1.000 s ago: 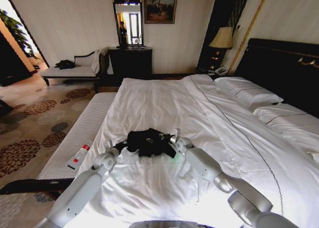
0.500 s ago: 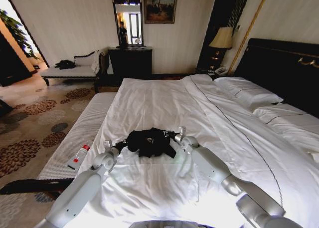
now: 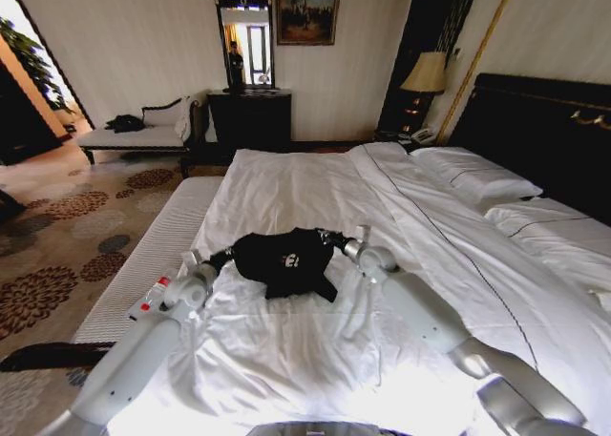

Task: Fold the clothes on the bed.

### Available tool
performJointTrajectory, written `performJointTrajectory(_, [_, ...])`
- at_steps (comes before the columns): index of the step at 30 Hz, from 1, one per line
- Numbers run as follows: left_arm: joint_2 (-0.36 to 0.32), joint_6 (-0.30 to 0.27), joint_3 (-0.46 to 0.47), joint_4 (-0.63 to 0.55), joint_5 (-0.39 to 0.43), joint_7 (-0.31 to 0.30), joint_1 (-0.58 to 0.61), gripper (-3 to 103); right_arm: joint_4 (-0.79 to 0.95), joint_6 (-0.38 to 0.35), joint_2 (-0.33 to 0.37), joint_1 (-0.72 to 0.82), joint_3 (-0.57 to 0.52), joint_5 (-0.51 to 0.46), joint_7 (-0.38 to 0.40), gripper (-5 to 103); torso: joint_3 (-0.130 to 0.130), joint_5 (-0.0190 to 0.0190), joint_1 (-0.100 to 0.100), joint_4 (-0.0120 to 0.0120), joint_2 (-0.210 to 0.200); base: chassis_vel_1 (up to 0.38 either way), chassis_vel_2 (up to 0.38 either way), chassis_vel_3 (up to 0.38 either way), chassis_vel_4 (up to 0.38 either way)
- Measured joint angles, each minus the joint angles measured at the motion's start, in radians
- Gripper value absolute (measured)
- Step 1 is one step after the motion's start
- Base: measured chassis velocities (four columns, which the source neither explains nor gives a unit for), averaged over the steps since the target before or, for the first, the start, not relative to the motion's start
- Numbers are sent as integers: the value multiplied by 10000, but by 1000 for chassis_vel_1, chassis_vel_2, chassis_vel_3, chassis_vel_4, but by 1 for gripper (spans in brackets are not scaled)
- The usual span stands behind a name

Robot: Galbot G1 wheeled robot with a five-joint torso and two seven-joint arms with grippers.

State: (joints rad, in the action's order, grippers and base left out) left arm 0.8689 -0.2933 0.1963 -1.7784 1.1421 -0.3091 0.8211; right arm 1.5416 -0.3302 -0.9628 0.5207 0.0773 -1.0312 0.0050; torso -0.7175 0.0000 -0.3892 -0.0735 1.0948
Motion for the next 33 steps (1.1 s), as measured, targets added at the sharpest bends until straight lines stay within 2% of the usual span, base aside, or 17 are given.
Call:
performJointTrajectory(10, [-824,-107,-340,-401,994,-358,-2037,0,1530,-389,677,-1194,56,-1286,718,0,0,2,0,0,0,0,0,0,0])
performJointTrajectory(13, [-1155,-163,-799,-233,1478,-436,-3387,0,1737,-516,818,-2405,301,-2072,1023,0,-1,-1,-1,2,-1,0,0,0,0])
performJointTrajectory(14, [-1155,-163,-799,-233,1478,-436,-3387,0,1737,-516,818,-2405,301,-2072,1023,0,-1,-1,-1,2,-1,0,0,0,0])
performJointTrajectory(18, [-1470,-212,-1445,285,2025,-447,-5275,0,1575,-586,927,-3785,690,-2759,1208,0,-1,0,-1,3,0,0,0,0,0])
performJointTrajectory(19, [-1470,-212,-1445,285,2025,-447,-5275,0,1575,-586,927,-3785,690,-2759,1208,0,-1,0,-1,3,0,0,0,0,0])
performJointTrajectory(22, [-1518,-238,-2044,912,2378,-452,-6732,0,1220,-611,949,-4482,924,-3083,1322,0,-1,0,-1,1,-1,0,0,0,0])
performJointTrajectory(23, [-1518,-238,-2044,912,2378,-452,-6732,0,1220,-611,949,-4482,924,-3083,1322,0,-1,0,-1,1,-1,0,0,0,0])
performJointTrajectory(25, [-1451,-262,-2506,1343,2599,-455,-7784,0,980,-615,962,-4905,1088,-3263,1393,0,-2,-1,-2,2,-1,0,0,0,0])
performJointTrajectory(26, [-1451,-262,-2506,1343,2599,-455,-7784,0,980,-615,962,-4905,1088,-3263,1393,0,-2,-1,-2,2,-1,0,0,0,0])
performJointTrajectory(28, [-1357,-279,-2852,1564,2782,-479,-8614,0,805,-620,965,-5292,1170,-3419,1461,0,-1,3,-3,0,-1,0,0,0,0])
performJointTrajectory(33, [-1384,-332,-3064,1512,3112,-622,-9304,0,813,-659,1068,-5920,1212,-3784,1637,0,-1,2,-2,-1,-1,0,0,0,0])
